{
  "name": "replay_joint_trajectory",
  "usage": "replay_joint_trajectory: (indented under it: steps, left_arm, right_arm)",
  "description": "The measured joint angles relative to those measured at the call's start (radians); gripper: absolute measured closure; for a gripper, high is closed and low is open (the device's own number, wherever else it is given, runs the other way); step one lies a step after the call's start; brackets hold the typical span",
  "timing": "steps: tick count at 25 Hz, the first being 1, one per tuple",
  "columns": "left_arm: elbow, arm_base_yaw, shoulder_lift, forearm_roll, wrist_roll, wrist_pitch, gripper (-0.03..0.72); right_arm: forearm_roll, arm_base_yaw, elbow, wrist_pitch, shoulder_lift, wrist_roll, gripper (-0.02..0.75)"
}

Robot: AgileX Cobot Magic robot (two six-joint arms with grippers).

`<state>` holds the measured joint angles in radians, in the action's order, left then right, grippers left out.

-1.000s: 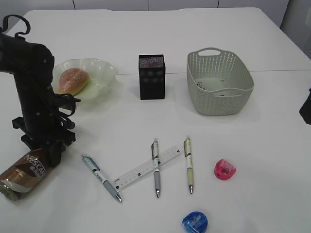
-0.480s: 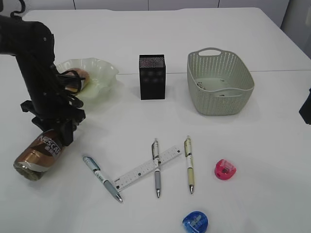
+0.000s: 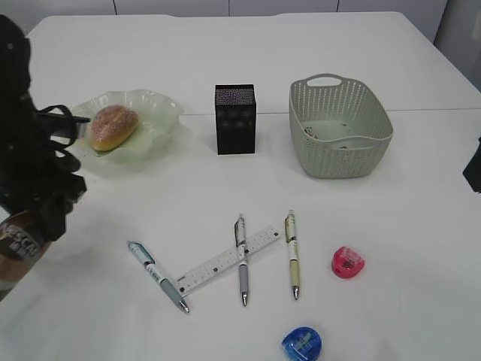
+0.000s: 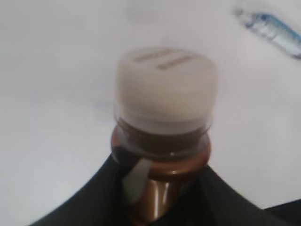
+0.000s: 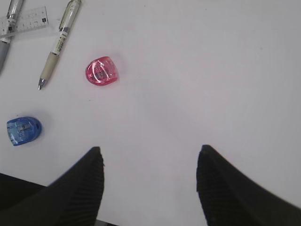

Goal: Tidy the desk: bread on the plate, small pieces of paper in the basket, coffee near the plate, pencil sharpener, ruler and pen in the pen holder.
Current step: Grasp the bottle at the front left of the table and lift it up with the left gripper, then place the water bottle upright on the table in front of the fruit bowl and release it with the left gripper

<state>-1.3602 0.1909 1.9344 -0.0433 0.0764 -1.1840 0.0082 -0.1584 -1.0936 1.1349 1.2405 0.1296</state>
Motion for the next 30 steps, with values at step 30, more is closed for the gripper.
replay_joint_trajectory:
  steps: [30]
  left_arm:
    - [0.740,-0.002,-0.368,-0.191,-0.002,1.728,0.445]
  right_arm:
    - [0.000,0.000,0.000,0.011,0.000,0.000,0.251]
